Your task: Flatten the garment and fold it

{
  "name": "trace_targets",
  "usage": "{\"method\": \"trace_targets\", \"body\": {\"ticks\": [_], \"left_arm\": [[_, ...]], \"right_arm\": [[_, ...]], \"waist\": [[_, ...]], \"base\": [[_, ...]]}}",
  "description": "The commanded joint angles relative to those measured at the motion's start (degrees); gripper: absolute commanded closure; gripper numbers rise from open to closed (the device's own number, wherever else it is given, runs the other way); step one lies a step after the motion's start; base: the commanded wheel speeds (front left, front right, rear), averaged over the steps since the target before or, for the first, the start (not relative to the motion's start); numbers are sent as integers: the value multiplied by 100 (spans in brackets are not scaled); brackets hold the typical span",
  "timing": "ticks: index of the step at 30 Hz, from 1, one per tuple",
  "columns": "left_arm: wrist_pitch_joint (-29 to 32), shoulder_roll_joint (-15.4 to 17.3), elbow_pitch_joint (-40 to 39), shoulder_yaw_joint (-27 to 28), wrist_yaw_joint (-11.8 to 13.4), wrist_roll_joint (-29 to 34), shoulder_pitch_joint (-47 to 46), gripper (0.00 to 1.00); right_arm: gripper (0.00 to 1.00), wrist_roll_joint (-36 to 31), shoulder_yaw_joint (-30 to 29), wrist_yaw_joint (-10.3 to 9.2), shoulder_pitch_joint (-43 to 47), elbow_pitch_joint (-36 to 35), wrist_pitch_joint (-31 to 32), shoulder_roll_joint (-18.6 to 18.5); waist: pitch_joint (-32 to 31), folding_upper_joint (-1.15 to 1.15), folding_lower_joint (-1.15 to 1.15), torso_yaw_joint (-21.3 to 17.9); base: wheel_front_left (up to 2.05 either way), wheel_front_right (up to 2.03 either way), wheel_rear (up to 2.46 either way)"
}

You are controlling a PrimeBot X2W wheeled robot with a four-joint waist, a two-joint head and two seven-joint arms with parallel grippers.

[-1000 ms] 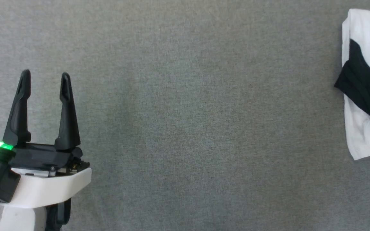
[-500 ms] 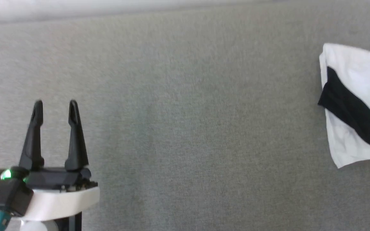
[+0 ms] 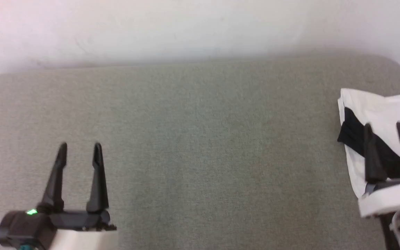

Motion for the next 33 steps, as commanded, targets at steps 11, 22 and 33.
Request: {"method": "trace_targets", "body": {"ticks": [11, 22, 33], "left_arm": [[-27, -255, 1079, -166, -213, 334, 634, 0], [-27, -370, 1096, -44, -156, 434, 550, 0], [28, -373, 1066, -34, -175, 536, 590, 100]], "right_arm": [[0, 2, 32, -4, 880, 777, -1107, 133], [0, -230, 233, -4, 906, 895, -1297, 134], [100, -228, 258, 0, 919, 902, -1267, 113]], "waist": [[-701, -1, 2, 295], [-691, -1, 2, 347], [-652, -1, 2, 332]], "base": [[0, 0, 0], [0, 0, 0], [0, 0, 0]]}}
